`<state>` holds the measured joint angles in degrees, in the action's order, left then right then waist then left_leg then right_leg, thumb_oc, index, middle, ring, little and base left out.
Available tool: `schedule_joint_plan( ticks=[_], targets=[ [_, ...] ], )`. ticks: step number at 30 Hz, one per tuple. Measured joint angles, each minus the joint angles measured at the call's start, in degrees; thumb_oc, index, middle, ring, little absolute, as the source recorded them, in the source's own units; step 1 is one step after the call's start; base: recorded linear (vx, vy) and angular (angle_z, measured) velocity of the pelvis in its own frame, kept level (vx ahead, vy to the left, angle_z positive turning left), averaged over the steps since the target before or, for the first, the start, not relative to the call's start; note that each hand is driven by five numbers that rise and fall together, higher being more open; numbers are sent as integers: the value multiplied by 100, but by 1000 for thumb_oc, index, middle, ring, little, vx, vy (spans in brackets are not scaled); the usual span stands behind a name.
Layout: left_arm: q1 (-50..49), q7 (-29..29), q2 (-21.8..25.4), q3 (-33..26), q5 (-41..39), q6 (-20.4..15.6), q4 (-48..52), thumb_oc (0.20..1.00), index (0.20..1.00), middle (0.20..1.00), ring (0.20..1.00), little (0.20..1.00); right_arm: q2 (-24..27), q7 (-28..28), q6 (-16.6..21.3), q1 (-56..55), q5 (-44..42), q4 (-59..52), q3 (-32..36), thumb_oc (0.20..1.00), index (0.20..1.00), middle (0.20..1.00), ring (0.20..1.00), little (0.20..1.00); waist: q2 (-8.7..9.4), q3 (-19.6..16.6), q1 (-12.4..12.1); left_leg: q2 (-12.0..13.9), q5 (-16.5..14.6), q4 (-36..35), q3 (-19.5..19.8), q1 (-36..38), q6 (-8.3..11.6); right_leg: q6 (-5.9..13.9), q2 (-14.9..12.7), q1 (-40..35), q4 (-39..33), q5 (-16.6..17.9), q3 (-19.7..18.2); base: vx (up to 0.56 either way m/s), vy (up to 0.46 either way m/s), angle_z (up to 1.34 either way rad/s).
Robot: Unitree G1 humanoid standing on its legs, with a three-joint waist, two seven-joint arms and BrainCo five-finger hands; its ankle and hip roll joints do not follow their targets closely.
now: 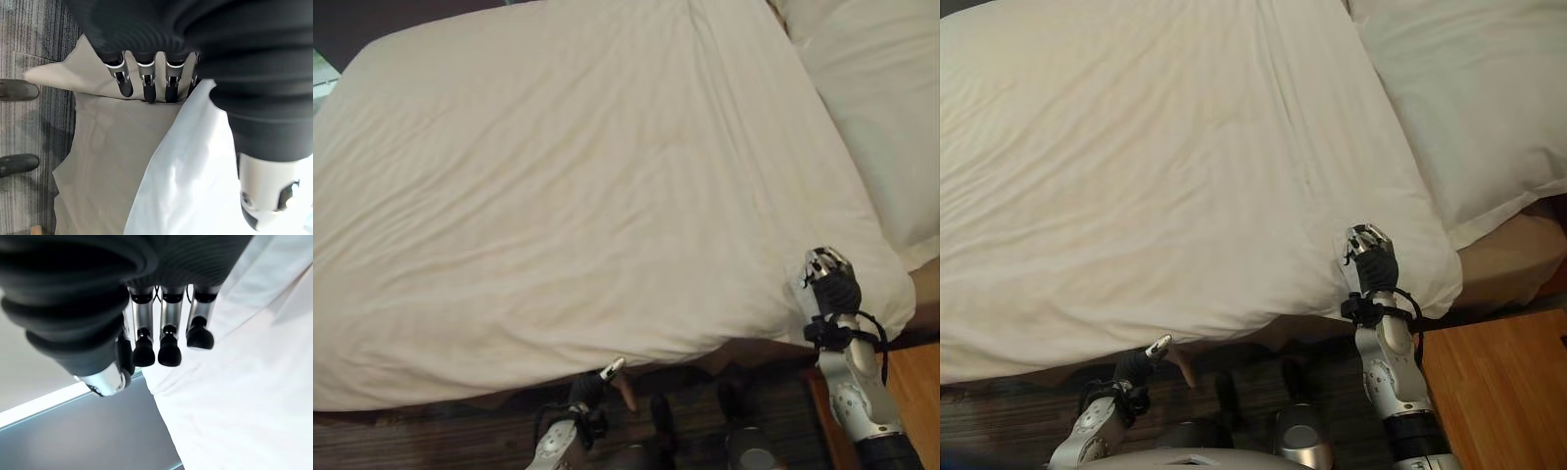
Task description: Making the bed.
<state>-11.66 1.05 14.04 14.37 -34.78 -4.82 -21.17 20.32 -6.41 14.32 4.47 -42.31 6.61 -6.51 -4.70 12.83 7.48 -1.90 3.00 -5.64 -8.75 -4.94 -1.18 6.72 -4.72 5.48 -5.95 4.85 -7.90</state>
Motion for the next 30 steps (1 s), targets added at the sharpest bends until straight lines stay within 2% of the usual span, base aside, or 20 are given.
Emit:
schedule_joint_plan(
  ticks=[5, 11, 14, 19, 22, 30],
  targets=[
    [125, 0, -6, 174, -4, 0, -2, 1000, 1000, 1000, 1000, 1000, -18, 64, -230, 459, -143, 840, -407, 200, 200, 200, 200, 200, -166, 66, -70, -3, -3, 0, 28, -29, 12, 0, -3, 8, 0, -2, 47, -12, -17, 3],
    [261, -22, -3, 274, -18, 1, -11, 1000, 1000, 1000, 1000, 1000, -13, -25, -257, 722, -85, 2029, -177, 200, 200, 200, 200, 200, -288, 127, -154, -8, 27, 3, 150, -63, 19, 0, -6, -7, 0, -7, 160, -4, -10, 8],
    [302, -20, -4, 282, -19, 2, -35, 1000, 1000, 1000, 1000, 1000, -169, -41, -206, 784, -87, 2208, -6, 200, 200, 200, 200, 200, -307, 134, -152, 2, 34, 0, 163, -74, 31, -4, 1, 0, 0, -5, 180, 2, -5, 3],
    [308, -18, -8, 282, -45, 2, -51, 1000, 1000, 1000, 1000, 1000, -565, 29, -61, 683, -157, 2367, 381, 200, 200, 200, 200, 200, -303, 133, -143, 2, 37, 0, 180, -65, 36, -12, 2, -17, 1, -8, 200, 0, 0, 0],
    [308, -14, -12, 282, -45, 4, -52, 1000, 1000, 1000, 1000, 1000, -576, 202, 27, 669, -168, 2596, 385, 200, 200, 200, 200, 200, -280, 125, -133, 0, 37, 1, 190, -51, 36, -13, -1, -35, 2, -11, 215, -3, -1, 2],
    [256, -16, 1, 286, -110, 4, -115, 1000, 1000, 1000, 1000, 1000, -851, 669, 114, 689, -605, 3530, 889, 200, 200, 200, 200, 200, -16, -7, -116, -11, 22, -2, 302, 44, 55, -22, -14, -162, 11, -70, 300, -6, 6, 7]
  ],
)
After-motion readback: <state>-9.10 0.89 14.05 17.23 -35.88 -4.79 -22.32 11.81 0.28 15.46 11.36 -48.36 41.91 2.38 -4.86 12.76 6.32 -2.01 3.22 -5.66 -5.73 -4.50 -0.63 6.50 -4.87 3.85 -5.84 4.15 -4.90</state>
